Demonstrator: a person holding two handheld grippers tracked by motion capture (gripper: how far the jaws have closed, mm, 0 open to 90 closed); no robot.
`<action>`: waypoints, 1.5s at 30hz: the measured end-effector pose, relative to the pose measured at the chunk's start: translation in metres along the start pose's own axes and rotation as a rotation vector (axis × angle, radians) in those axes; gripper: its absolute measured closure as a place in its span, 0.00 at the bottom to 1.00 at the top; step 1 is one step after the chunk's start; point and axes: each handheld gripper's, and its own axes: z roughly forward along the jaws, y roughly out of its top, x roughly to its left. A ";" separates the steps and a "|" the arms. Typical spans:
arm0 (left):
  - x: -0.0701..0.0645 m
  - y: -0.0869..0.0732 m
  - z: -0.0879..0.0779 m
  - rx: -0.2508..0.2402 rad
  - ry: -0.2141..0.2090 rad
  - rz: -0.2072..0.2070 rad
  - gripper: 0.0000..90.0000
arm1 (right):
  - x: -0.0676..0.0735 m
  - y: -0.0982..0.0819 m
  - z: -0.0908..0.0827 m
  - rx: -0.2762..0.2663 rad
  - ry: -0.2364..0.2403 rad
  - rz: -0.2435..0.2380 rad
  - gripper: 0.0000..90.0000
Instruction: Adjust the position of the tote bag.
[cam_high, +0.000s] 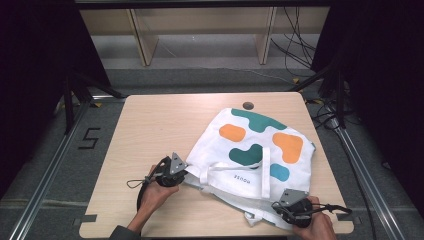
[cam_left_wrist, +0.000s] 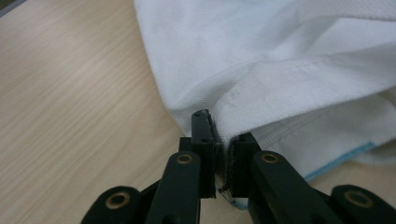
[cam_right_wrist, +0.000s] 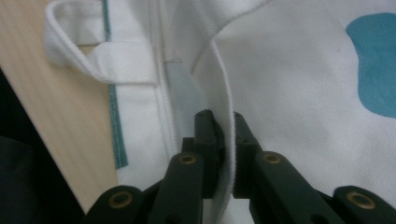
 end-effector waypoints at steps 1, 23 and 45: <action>-0.003 -0.001 -0.002 -0.007 -0.002 0.007 0.95 | -0.003 0.000 0.000 0.003 -0.014 -0.005 0.97; -0.043 -0.044 -0.074 0.016 -0.053 -0.013 0.94 | -0.053 0.053 0.023 -0.057 -0.055 -0.051 0.98; -0.039 -0.030 -0.057 0.018 0.004 -0.010 0.63 | -0.058 0.021 0.007 -0.115 0.006 0.053 0.91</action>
